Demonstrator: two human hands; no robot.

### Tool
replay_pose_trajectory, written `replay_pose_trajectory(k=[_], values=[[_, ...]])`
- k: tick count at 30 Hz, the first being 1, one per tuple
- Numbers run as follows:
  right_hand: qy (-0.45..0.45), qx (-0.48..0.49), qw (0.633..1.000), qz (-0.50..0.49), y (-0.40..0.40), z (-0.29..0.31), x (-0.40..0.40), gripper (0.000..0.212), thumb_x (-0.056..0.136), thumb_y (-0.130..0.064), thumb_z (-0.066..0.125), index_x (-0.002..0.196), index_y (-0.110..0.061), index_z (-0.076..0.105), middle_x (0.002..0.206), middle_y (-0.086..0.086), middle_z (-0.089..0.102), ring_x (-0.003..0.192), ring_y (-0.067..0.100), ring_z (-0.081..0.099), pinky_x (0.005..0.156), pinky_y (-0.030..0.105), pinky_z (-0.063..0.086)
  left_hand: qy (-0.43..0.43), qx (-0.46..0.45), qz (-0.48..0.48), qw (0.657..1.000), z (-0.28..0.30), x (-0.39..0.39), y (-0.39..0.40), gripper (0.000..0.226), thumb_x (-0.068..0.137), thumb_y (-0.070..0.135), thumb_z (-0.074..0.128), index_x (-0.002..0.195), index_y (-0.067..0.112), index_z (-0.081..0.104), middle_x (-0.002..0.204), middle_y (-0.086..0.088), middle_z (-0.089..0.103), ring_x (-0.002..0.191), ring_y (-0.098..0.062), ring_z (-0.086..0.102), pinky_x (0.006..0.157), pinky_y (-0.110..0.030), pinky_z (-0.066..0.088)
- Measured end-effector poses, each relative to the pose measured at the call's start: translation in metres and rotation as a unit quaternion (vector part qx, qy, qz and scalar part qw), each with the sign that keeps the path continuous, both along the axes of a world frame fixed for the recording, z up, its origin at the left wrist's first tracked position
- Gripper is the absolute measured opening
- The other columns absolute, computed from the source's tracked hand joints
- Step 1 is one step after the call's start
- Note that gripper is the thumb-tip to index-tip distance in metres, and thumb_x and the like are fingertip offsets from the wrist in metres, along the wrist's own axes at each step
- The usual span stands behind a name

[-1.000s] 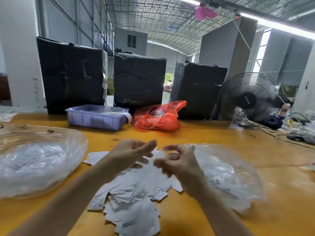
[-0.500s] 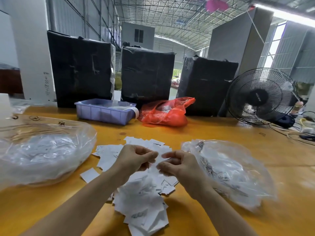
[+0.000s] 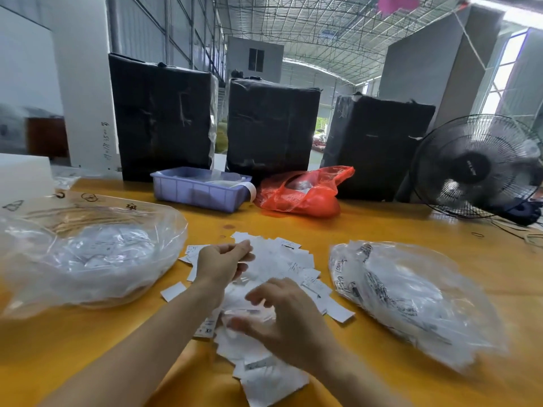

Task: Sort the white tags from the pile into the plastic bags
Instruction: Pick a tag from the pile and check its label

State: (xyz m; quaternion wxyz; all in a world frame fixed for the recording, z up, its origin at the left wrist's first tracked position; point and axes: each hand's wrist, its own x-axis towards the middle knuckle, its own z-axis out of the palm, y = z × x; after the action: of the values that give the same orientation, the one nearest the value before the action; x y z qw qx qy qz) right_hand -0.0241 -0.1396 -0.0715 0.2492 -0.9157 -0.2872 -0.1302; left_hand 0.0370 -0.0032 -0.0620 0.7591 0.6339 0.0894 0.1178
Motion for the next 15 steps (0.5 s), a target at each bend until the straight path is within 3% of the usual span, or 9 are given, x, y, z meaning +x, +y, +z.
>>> replay_pose_trajectory(k=[2, 4, 9, 12, 15], values=[[-0.013, -0.136, 0.991, -0.012, 0.011, -0.008, -0.002, 0.072, 0.075, -0.072, 0.051, 0.123, -0.018, 0.056, 0.118, -0.002, 0.054, 0.109, 0.019, 0.041, 0.091, 0.035, 0.038, 0.008, -0.007, -0.004, 1.000, -0.003, 0.001, -0.001, 0.016, 0.086, 0.021, 0.069, 0.075, 0.009, 0.069, 0.060, 0.003, 0.070, 0.049, -0.008, 0.054, 0.050, -0.019, 0.044], [-0.003, -0.149, 0.989, -0.023, 0.014, -0.010, -0.002, 0.059, 0.081, -0.064, 0.053, 0.119, -0.019, 0.060, 0.117, 0.000, 0.052, 0.107, 0.023, 0.038, 0.090, 0.039, 0.037, 0.008, -0.005, -0.007, 1.000, -0.003, 0.002, -0.001, 0.015, 0.085, 0.020, 0.069, 0.075, 0.009, 0.069, 0.060, 0.002, 0.071, 0.047, -0.008, 0.055, 0.048, -0.018, 0.044], [0.061, 0.026, 0.998, -0.004, 0.011, -0.009, -0.004, 0.026, 0.085, -0.043, 0.064, 0.097, -0.023, 0.073, 0.098, -0.004, 0.062, 0.096, 0.016, 0.047, 0.085, 0.034, 0.040, 0.006, -0.002, -0.002, 1.000, -0.003, 0.005, 0.001, 0.015, 0.086, 0.020, 0.068, 0.074, 0.010, 0.068, 0.060, 0.003, 0.070, 0.053, -0.011, 0.056, 0.052, -0.019, 0.045], [0.128, 0.187, 0.973, 0.043, 0.008, 0.007, -0.010, 0.017, 0.080, -0.033, 0.073, 0.083, -0.016, 0.076, 0.082, 0.002, 0.068, 0.076, 0.015, 0.055, 0.072, 0.033, 0.044, 0.005, -0.001, 0.005, 1.000, -0.004, 0.007, 0.005, 0.014, 0.086, 0.019, 0.068, 0.076, 0.010, 0.068, 0.065, 0.002, 0.070, 0.058, -0.011, 0.059, 0.055, -0.019, 0.045], [0.026, 0.344, 0.938, -0.028, -0.022, 0.032, 0.005, 0.008, 0.082, -0.017, 0.071, 0.080, -0.011, 0.076, 0.068, 0.002, 0.070, 0.059, 0.012, 0.061, 0.056, 0.030, 0.048, 0.007, -0.002, -0.003, 1.000, -0.006, 0.007, 0.009, 0.012, 0.085, 0.017, 0.069, 0.083, 0.005, 0.069, 0.070, 0.001, 0.072, 0.060, -0.009, 0.064, 0.053, -0.016, 0.047]])
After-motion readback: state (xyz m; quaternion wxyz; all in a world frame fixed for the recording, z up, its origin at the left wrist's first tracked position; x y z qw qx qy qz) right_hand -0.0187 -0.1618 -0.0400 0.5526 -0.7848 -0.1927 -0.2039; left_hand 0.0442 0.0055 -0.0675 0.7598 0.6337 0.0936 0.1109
